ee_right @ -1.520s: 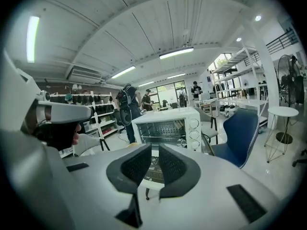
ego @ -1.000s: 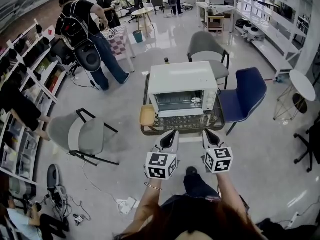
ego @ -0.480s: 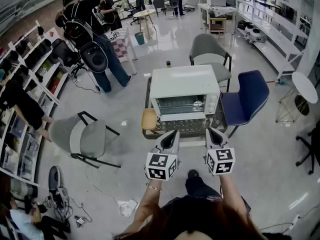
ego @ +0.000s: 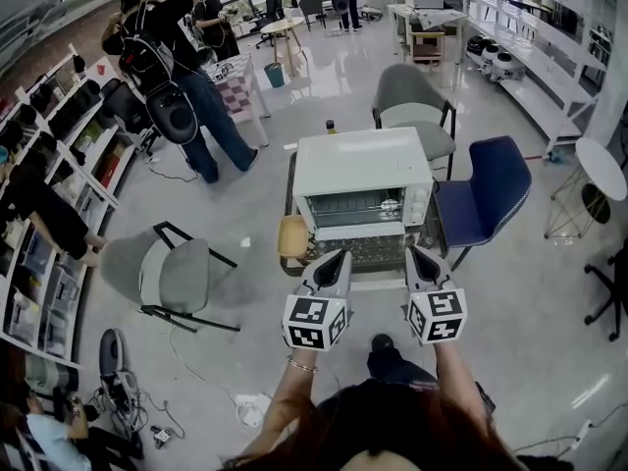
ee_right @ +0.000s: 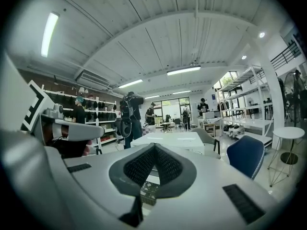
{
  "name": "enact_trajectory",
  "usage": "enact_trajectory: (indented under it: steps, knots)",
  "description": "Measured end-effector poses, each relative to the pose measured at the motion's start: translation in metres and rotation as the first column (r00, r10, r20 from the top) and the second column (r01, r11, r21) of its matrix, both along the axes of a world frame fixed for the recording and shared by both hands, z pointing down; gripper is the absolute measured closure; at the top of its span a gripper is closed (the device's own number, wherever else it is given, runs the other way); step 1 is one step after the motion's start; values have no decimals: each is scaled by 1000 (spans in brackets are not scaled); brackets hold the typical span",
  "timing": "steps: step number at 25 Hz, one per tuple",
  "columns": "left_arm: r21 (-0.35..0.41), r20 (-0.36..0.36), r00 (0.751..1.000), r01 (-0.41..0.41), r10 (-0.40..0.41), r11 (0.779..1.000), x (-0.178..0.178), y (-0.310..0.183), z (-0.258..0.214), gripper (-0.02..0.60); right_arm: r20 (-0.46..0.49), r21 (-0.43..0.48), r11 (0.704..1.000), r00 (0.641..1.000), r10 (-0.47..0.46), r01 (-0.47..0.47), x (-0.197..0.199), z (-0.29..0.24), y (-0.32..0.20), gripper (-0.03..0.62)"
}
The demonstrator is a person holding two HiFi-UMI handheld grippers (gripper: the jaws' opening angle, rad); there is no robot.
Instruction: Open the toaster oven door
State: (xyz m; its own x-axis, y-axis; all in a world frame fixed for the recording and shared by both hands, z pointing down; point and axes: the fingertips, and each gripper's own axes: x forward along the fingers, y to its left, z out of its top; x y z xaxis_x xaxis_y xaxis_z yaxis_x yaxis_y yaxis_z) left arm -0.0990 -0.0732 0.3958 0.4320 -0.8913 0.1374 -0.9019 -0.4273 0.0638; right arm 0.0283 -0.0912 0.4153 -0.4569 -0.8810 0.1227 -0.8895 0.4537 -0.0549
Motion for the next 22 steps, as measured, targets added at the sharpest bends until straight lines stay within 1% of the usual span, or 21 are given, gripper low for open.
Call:
enact_trajectory:
  steps: [5,10,18,22]
  knots:
    - [5,4,1000,-7,7,1000,7,-7,-5,568,8,22,1000,1000,3,-3,5,-9,-5,594]
    - [-5,2,1000,-7,7,1000,11,-11,1,568,-15,71,997,1000,19,-17,9,-15,-10,594]
    - [-20,-6,1000,-12,12,1000,14,-19,6,568,-9,78,997,1000,26,-25,10,-20,-18,594]
    - [-29,-17,1000,-17,16,999,16,-24,7,568,-6,66,997,1000,29,-28,12,-18,-23,594]
